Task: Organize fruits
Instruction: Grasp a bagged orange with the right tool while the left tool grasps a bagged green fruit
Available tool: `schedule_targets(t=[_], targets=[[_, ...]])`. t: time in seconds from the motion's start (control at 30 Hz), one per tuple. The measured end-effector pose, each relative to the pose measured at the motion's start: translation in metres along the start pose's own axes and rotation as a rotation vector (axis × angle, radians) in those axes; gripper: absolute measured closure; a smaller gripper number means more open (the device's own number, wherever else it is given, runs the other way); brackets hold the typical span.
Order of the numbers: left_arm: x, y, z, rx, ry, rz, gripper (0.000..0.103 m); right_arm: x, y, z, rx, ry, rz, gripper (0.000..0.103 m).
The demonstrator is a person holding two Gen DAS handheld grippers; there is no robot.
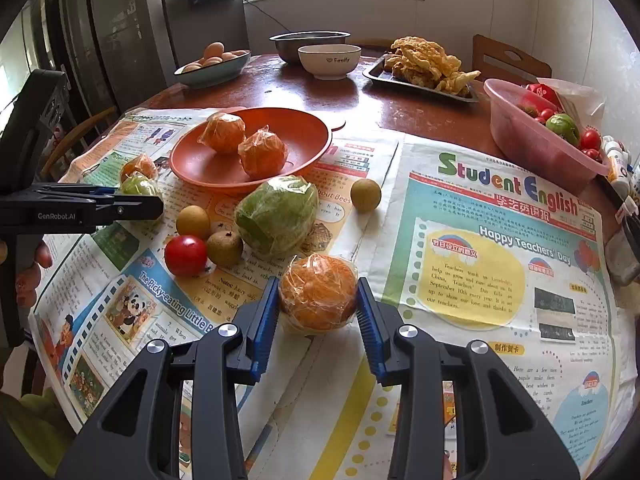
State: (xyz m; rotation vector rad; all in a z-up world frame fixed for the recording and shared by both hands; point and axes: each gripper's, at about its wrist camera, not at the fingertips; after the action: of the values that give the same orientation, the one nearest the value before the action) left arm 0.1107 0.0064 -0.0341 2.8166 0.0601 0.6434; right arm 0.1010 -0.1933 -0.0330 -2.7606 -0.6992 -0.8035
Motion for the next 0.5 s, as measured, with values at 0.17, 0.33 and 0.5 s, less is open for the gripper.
schedule_targets(t=[0.17,0.33,0.5], targets=[[0.0,-0.001,-0.001,-0.013,-0.003,0.0,0.061,0.003,0.0,-0.002,0.003,0.007,0.003,0.066],[-0.001,0.001,-0.006,-0.024,0.0,0.007,0.061,0.004,0.0,-0.006,0.0,0.018,0.004,0.066],[0.001,0.004,-0.012,-0.028,0.011,0.019,0.061,0.007,0.001,-0.012,-0.005,0.032,0.008,0.066]])
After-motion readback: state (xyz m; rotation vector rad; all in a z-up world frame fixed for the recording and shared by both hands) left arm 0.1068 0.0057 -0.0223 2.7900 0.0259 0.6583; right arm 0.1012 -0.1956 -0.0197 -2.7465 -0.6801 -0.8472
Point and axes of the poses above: each gripper's, at about its wrist camera, not at the fingertips, and z roughly the way its jaws point, y to its right, x to its top, and after that the axes turned 6 degrees about -y, right-handed
